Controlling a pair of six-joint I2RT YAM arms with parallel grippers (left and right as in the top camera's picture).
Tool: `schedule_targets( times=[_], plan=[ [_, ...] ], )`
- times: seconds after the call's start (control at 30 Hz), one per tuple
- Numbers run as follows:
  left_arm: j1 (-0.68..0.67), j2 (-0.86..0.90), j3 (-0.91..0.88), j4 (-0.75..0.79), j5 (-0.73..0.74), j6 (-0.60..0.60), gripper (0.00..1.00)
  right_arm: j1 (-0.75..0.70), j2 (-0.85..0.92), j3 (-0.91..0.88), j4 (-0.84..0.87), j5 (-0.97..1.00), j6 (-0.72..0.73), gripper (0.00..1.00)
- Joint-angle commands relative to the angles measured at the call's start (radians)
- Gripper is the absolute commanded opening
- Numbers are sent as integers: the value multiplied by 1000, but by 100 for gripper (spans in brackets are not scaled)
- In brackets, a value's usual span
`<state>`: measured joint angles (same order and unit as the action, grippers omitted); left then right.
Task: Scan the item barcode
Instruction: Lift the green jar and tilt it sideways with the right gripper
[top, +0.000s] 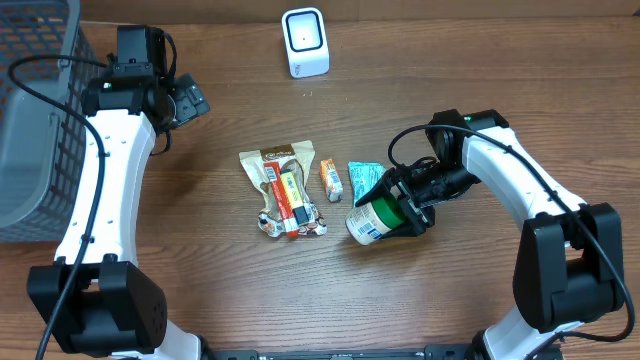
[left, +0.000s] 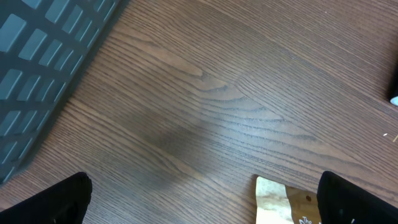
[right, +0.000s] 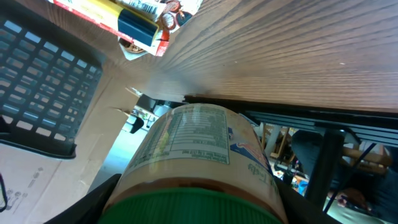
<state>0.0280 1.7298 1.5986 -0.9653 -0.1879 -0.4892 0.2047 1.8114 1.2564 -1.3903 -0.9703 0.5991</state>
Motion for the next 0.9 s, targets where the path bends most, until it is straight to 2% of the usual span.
schedule_targets(
  times=[0.0,0.6,0.87],
  plan=[
    [4,-9,5,1,-2,22,100,-4,-6,26,-3,-60,0,48],
    [4,-9,5,1,-2,22,100,-4,-6,26,22,-62,0,49],
    [4,-9,5,1,-2,22,100,-4,-6,26,118,130,0,45]
  ],
)
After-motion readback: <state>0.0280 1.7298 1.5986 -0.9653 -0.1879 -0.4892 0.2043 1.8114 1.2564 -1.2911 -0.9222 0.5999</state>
